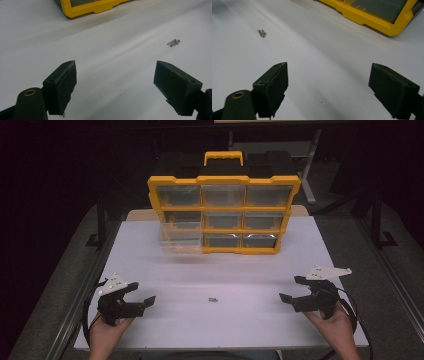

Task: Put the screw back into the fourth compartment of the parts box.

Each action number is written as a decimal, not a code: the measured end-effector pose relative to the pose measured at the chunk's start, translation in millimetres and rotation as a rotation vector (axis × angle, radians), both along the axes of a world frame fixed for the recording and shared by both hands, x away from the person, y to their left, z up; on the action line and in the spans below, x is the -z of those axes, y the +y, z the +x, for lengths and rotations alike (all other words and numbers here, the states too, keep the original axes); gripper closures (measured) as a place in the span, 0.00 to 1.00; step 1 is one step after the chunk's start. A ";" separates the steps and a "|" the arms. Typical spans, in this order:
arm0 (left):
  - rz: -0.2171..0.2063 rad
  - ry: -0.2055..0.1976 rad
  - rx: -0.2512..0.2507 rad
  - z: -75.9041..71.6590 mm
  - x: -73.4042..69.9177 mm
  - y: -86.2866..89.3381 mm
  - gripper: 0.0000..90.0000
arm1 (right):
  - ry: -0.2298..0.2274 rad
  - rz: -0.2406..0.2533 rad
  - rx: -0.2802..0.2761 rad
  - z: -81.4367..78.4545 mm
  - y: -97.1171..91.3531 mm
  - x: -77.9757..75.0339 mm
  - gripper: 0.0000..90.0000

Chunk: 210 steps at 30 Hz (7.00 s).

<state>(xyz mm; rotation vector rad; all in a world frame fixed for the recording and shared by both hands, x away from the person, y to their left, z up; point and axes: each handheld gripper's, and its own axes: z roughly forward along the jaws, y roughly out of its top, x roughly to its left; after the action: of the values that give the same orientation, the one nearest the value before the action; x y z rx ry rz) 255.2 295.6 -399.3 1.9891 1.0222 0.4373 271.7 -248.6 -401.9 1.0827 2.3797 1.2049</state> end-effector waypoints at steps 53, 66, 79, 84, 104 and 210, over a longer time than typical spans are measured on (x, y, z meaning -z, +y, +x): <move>0.040 -0.003 0.032 -2.2 -1.1 -6.5 0.21 | 0.118 -0.159 -0.318 47.4 118.5 -23.0 0.37; 0.021 -0.010 0.021 -2.8 -1.5 -5.7 0.21 | 0.123 -0.230 -0.441 61.9 164.6 -17.2 0.51; 0.028 -0.008 0.022 -1.8 -0.2 -5.7 0.21 | 0.137 -0.258 -0.529 72.2 201.3 0.5 0.67; 0.025 -0.004 0.020 -2.0 -0.5 -5.2 0.21 | 0.161 -0.290 -0.570 76.3 214.8 9.3 0.78; 0.008 -0.002 0.006 -3.1 -1.1 -3.9 0.21 | 0.202 -0.322 -0.579 82.9 226.6 25.1 0.88; -0.008 -0.013 -0.007 -3.8 -2.5 4.2 0.21 | 0.071 -0.263 -0.570 165.9 272.8 -154.4 0.88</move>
<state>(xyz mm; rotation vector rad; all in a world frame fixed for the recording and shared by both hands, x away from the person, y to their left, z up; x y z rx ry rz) 251.4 299.8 -396.8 1.9738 1.0216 0.4486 437.6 24.2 -247.5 0.3778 2.9073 0.9628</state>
